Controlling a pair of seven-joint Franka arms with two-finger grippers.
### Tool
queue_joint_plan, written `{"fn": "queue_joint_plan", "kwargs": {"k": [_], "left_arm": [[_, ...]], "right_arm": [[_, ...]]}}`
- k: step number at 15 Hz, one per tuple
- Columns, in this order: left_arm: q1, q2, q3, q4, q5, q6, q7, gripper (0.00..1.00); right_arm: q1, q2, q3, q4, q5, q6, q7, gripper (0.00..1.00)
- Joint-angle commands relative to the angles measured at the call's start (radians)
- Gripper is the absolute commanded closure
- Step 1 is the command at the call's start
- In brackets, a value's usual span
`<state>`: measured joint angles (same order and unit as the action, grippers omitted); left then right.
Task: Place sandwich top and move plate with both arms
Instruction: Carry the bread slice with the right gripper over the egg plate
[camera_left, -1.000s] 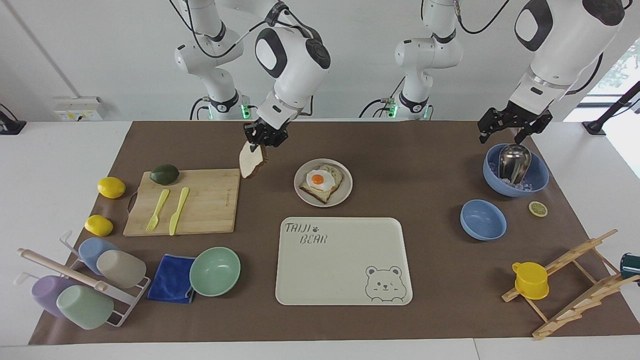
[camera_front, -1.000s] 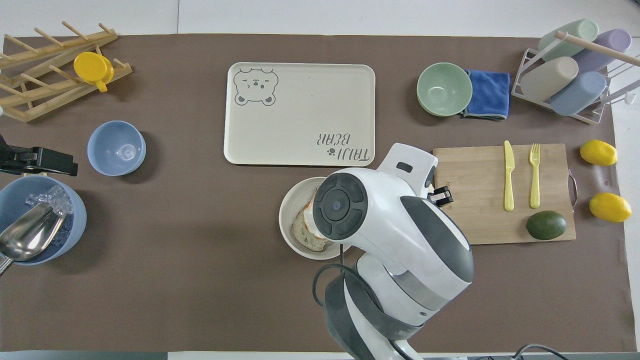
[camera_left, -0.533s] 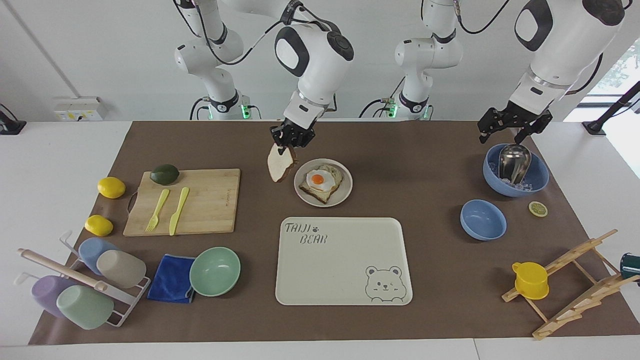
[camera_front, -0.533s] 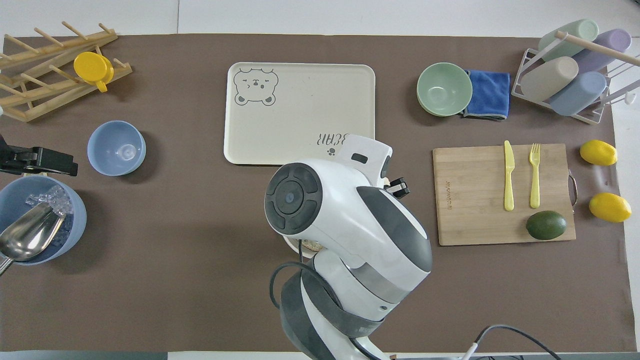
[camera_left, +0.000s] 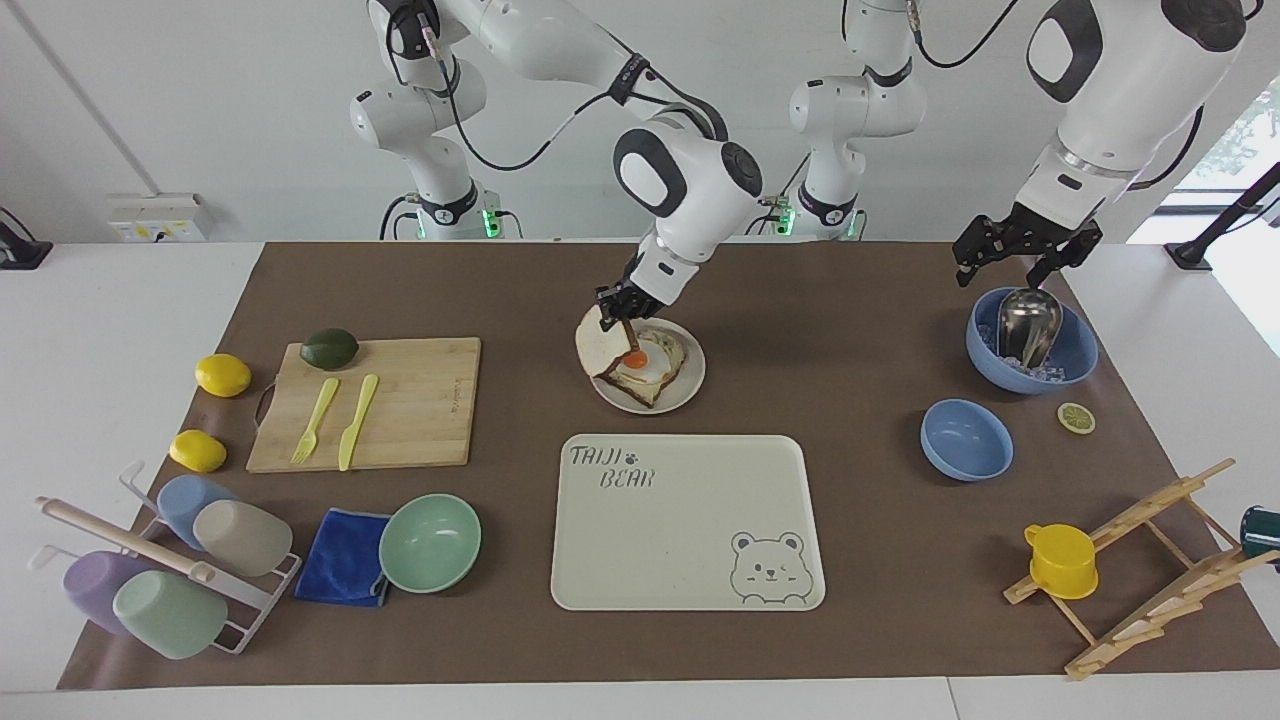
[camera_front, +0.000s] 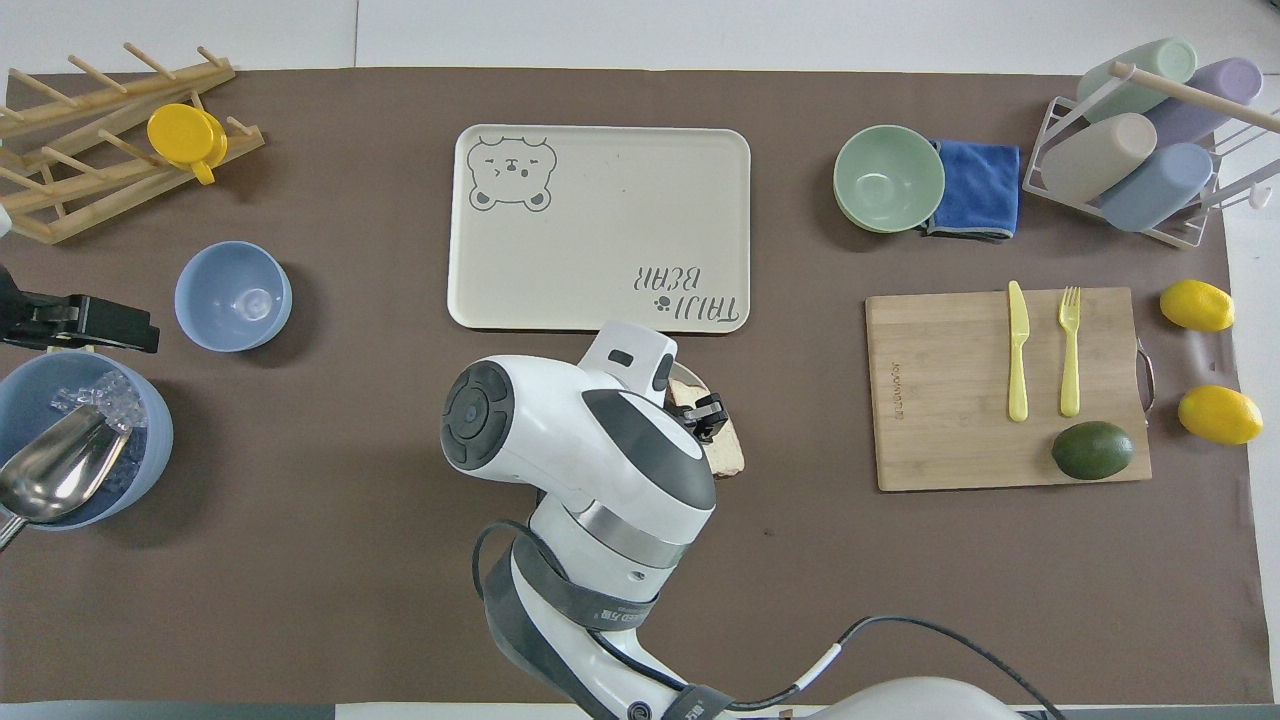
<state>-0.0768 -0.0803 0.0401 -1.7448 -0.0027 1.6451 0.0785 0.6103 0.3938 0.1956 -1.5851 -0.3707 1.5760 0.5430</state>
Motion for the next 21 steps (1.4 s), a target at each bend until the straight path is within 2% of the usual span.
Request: {"fn": "queue_joint_plan", "kwargs": {"k": [1, 8, 17, 21], "left_arm": [[-0.001, -0.007, 0.009, 0.008, -0.011, -0.022, -0.003, 0.0], [-0.003, -0.009, 0.009, 0.008, -0.011, -0.028, -0.005, 0.0], [-0.003, -0.009, 0.009, 0.005, -0.011, -0.027, -0.003, 0.0], [-0.001, -0.012, 0.009, 0.002, -0.011, -0.021, -0.002, 0.0]], "right_arm": [[-0.007, 0.02, 0.01, 0.027, 0.027, -0.007, 0.077, 1.0], [0.005, 0.031, 0.01, 0.054, 0.091, 0.058, 0.117, 1.0], [0.002, 0.034, 0.011, 0.013, 0.098, 0.153, 0.172, 1.0], [0.003, 0.033, 0.011, -0.01, 0.142, 0.222, 0.213, 1.0]]}}
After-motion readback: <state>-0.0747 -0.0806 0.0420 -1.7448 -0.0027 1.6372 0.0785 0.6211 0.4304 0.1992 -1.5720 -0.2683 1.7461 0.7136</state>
